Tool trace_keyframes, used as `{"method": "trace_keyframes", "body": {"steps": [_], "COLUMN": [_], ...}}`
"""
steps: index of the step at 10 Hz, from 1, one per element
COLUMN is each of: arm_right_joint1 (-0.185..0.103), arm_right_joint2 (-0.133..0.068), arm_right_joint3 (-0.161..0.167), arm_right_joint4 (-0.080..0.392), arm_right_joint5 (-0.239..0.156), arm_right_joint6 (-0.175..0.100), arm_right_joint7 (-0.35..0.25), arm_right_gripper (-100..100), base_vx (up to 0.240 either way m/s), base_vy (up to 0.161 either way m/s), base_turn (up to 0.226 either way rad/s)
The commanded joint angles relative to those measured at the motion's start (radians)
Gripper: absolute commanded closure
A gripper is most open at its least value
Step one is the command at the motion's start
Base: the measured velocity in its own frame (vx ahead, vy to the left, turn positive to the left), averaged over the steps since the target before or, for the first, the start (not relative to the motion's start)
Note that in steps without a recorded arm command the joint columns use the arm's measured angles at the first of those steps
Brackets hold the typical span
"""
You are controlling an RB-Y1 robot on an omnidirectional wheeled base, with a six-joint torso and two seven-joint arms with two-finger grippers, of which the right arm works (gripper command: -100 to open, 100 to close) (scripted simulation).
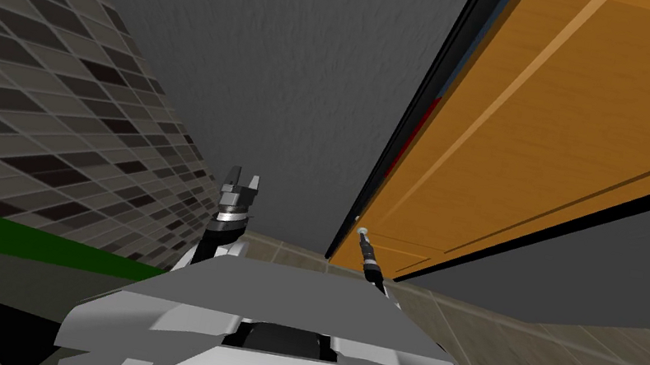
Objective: Pull the door open
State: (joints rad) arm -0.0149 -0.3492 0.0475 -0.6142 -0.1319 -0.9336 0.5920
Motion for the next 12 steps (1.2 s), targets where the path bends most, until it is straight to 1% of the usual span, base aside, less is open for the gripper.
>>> {"method": "trace_keyframes", "body": {"steps": [1, 2, 3, 4, 5, 6, 7, 9, 10, 11, 12], "arm_right_joint1": [-0.003, -0.003, -0.005, -0.005, -0.007, -0.007, -0.010, -0.012, -0.014, -0.014, -0.016], "arm_right_joint2": [0.007, 0.007, 0.008, 0.008, 0.008, 0.008, 0.009, 0.010, 0.011, 0.011, 0.011], "arm_right_joint3": [0.007, 0.007, 0.010, 0.010, 0.012, 0.012, 0.015, 0.017, 0.020, 0.020, 0.023], "arm_right_joint4": [0.002, 0.002, 0.003, 0.003, 0.004, 0.004, 0.005, 0.006, 0.007, 0.007, 0.008], "arm_right_joint5": [-0.005, -0.005, -0.009, -0.009, -0.013, -0.013, -0.018, -0.022, -0.027, -0.027, -0.031], "arm_right_joint6": [0.002, 0.002, 0.003, 0.003, 0.004, 0.004, 0.005, 0.006, 0.007, 0.007, 0.008], "arm_right_joint7": [-0.050, -0.066, -0.101, -0.107, -0.147, -0.148, -0.189, -0.230, -0.264, -0.272, -0.309], "arm_right_gripper": [100, 100, 100, 100, 100, 100, 100, 100, 100, 100, 100], "base_vx": [-0.045, -0.038, -0.035, -0.027, -0.031, -0.025, -0.031, -0.043, -0.036, -0.029, -0.032], "base_vy": [-0.020, -0.019, -0.011, -0.007, -0.010, -0.009, -0.010, -0.021, -0.011, -0.007, -0.014], "base_turn": [0.044, 0.021, 0.024, 0.014, 0.023, 0.015, 0.026, 0.037, 0.030, 0.017, 0.024]}}
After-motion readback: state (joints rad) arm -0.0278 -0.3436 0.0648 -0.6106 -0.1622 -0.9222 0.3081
